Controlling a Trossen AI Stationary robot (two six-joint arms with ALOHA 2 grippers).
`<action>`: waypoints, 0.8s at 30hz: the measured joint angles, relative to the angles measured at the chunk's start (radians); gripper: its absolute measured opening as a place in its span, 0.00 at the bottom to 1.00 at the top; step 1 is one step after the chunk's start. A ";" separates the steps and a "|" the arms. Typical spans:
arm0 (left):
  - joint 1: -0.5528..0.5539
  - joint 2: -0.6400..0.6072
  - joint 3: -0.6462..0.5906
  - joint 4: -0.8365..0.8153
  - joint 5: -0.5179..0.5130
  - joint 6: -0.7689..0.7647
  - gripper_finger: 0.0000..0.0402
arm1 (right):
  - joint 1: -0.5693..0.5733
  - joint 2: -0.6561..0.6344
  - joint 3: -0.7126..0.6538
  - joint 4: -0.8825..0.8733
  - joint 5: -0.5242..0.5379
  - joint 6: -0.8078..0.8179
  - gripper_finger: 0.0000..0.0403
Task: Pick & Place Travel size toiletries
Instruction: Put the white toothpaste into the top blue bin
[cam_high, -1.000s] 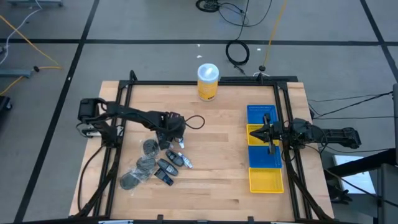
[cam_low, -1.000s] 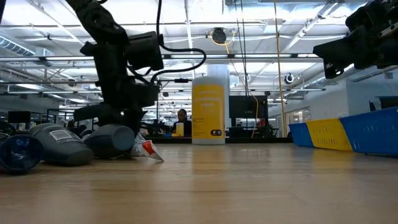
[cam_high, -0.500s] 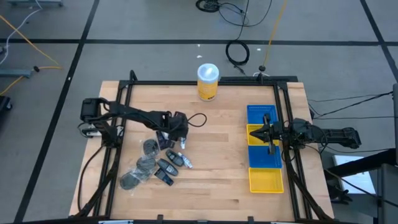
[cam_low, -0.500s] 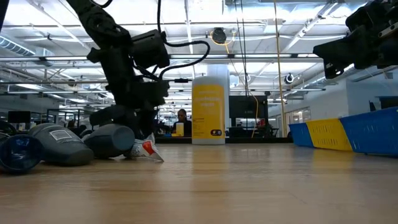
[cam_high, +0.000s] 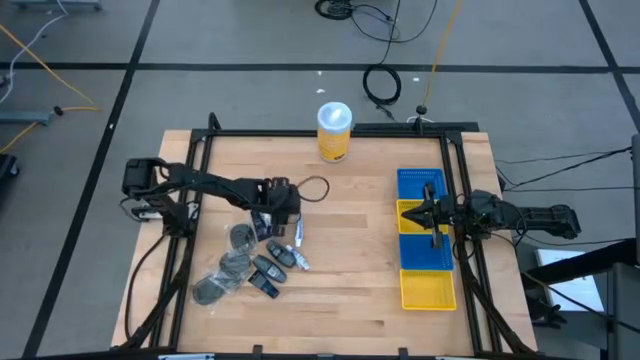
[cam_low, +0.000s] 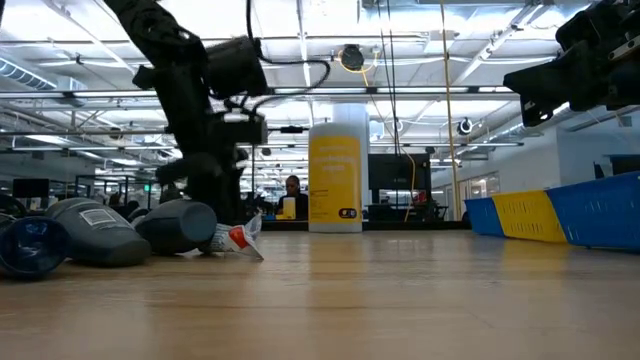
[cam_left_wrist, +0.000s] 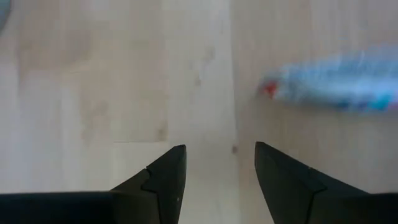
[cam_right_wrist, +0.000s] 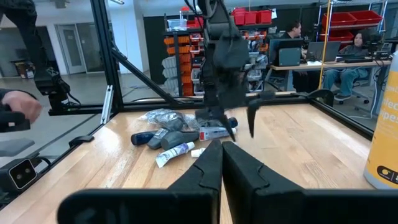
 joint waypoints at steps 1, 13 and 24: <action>0.001 -0.015 0.001 0.000 0.027 -0.070 0.47 | 0.000 0.001 0.000 0.000 0.000 0.000 0.01; -0.038 0.025 0.001 0.141 0.165 -0.680 0.62 | 0.000 0.000 0.000 0.000 0.000 0.000 0.01; -0.058 0.051 0.001 0.173 0.096 -0.806 0.65 | 0.000 0.000 0.000 0.000 0.000 0.000 0.01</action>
